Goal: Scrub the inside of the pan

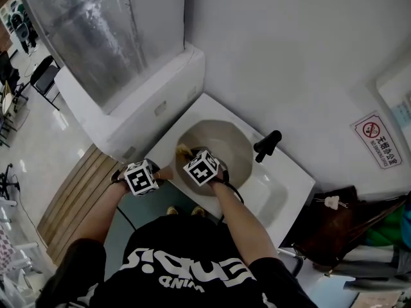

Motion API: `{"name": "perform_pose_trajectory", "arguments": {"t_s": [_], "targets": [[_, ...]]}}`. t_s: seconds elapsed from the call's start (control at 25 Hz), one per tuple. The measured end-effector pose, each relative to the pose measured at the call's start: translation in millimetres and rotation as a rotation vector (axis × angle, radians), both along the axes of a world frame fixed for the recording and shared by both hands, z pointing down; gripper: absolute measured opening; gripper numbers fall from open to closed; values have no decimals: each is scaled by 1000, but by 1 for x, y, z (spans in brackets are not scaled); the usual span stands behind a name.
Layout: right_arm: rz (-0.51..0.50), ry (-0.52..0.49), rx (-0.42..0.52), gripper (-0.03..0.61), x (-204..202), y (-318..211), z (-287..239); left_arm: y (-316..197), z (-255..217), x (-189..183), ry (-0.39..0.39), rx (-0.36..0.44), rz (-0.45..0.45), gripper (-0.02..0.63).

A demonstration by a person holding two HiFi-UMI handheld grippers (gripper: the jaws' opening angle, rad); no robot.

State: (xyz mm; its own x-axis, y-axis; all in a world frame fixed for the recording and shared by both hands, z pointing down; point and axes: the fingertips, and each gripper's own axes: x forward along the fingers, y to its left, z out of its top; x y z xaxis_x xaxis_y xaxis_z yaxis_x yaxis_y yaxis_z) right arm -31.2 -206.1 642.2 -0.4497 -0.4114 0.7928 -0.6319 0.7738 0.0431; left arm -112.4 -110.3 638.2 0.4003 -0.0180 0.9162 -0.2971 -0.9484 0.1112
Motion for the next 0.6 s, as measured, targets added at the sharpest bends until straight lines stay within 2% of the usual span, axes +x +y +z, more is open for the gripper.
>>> {"name": "perform_pose_trajectory", "arguments": {"t_s": [0.28, 0.6], "targets": [[-78, 95, -17, 75, 2, -6, 10, 2, 1, 1, 5, -6, 4, 166], [-131, 221, -20, 75, 17, -40, 16, 3, 1, 2, 29, -19, -17, 166]]}}
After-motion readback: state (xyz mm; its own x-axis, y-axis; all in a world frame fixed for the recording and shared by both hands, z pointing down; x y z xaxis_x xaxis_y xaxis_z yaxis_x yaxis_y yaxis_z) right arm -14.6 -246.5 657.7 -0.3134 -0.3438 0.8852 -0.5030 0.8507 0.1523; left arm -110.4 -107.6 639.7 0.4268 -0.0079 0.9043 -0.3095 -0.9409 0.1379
